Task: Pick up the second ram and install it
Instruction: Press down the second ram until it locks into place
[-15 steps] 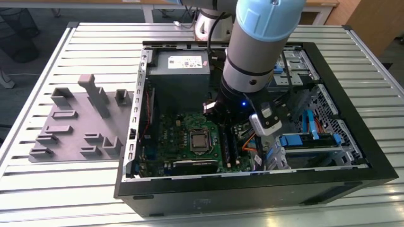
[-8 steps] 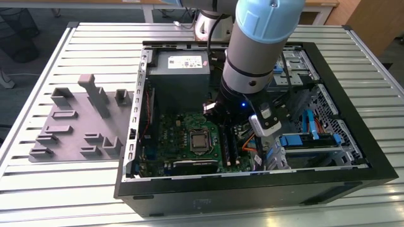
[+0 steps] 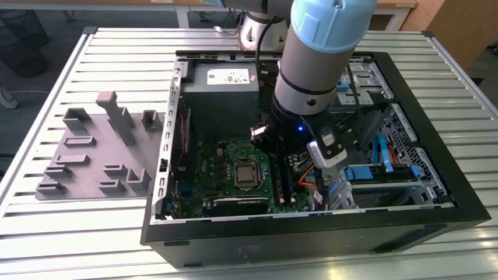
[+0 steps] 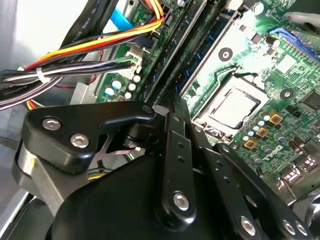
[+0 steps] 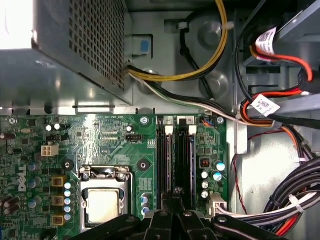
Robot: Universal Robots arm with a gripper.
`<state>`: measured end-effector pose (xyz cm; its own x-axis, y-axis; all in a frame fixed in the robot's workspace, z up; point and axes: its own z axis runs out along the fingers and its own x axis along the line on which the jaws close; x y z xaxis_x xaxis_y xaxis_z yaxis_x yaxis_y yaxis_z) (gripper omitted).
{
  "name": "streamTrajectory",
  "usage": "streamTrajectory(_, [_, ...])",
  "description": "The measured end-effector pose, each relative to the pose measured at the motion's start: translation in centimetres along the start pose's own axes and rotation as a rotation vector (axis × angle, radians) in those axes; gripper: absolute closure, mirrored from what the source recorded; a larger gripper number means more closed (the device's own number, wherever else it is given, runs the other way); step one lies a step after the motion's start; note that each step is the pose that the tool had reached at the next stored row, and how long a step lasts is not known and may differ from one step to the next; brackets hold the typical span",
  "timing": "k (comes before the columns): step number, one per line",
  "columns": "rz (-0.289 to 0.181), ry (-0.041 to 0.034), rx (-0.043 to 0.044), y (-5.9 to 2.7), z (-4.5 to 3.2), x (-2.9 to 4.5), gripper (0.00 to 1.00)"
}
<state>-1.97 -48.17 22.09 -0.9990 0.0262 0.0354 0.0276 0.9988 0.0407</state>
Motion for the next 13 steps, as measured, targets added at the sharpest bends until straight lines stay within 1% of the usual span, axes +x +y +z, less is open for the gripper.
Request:
streamTrajectory(1, [0.000,0.0007,0.0022,-0.02,-0.40,0.02,0.89])
streamTrajectory(5, [0.000,0.0009,0.0030,0.02,-1.56,0.07,0.89])
streamTrajectory(7, [0.000,0.0008,0.0027,0.03,-1.71,0.07,0.89])
streamTrajectory(13, [0.000,0.0009,0.0027,0.03,-1.72,0.07,0.89])
